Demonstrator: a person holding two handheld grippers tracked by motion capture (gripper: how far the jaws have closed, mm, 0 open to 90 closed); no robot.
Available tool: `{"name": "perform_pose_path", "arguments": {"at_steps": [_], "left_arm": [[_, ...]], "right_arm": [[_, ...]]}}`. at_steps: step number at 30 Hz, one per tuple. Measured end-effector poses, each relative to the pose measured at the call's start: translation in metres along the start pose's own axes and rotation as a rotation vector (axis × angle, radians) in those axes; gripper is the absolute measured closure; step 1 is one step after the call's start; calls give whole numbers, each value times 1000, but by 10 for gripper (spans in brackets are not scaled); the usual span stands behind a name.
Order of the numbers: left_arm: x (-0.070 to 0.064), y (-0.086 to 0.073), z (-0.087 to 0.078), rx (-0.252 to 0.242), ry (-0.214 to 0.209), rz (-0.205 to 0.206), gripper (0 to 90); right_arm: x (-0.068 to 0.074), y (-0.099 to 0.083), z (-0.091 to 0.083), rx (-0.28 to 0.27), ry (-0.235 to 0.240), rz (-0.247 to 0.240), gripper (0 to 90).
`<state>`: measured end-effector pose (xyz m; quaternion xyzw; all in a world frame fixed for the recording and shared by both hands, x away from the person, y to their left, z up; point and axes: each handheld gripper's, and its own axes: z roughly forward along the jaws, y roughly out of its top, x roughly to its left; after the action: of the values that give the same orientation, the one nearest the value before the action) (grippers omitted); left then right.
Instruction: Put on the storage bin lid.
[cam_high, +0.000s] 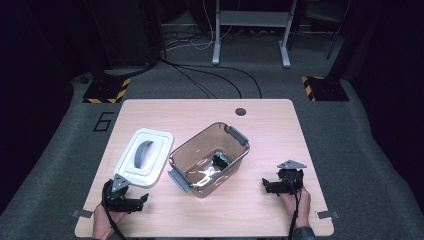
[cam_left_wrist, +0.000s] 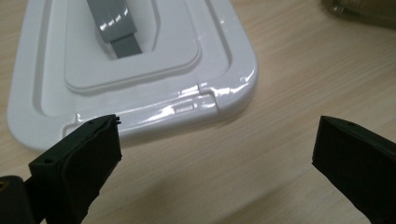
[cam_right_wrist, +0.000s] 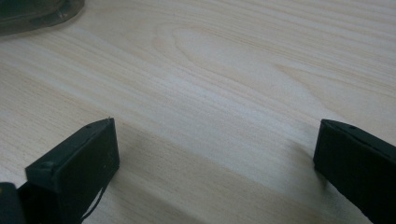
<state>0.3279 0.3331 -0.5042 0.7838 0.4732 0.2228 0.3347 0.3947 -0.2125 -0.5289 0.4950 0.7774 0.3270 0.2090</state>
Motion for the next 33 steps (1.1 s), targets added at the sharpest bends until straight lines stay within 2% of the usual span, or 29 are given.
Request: {"name": "perform_pose_path", "arguments": {"at_steps": [4, 7, 8, 13, 14, 16, 18, 19, 20, 23, 25, 28, 30, 32, 33], "left_arm": [[3, 8, -1, -58, -49, -2, 0], [7, 17, -3, -77, -104, -22, 0], [9, 21, -6, -72, -110, -18, 0], [22, 33, -10, -141, -86, -65, 0], [25, 35, -8, -151, -68, -86, 0], [33, 40, -3, -124, -78, -126, 0], [41, 43, 3, -127, -88, -173, 0], [44, 44, 6, -132, -80, -187, 0], [47, 46, 9, -110, -69, -200, 0], [51, 52, 18, -40, -36, -201, 0], [51, 55, 22, -46, -36, -199, 3], [51, 61, 30, -35, -5, -181, 25], [52, 66, 37, -19, 18, -169, 38], [50, 70, 45, 3, 47, -139, 26], [50, 72, 49, 22, 47, -135, 13]], "right_arm": [[0, 0, 0, 0, 0, 0, 0], [0, 0, 0, 0, -1, 1, 0], [0, 0, 0, 1, -1, 1, 0], [0, 0, 0, 0, 1, 0, 0], [0, 0, 0, 0, 0, 1, 0], [0, 0, 0, 1, 0, 1, 0], [0, 0, 0, 0, 1, 0, 0], [0, 0, 0, 0, 1, 1, 0], [0, 0, 0, 0, 1, 0, 0], [0, 0, 0, 0, 0, 0, 0], [0, 0, 0, -1, 1, -1, 0], [0, 0, 0, -1, 0, 0, 0], [0, 0, 0, 0, 0, 0, 0], [0, 0, 0, -1, 0, 0, 1], [0, 0, 0, -1, 0, 1, 1]]}}
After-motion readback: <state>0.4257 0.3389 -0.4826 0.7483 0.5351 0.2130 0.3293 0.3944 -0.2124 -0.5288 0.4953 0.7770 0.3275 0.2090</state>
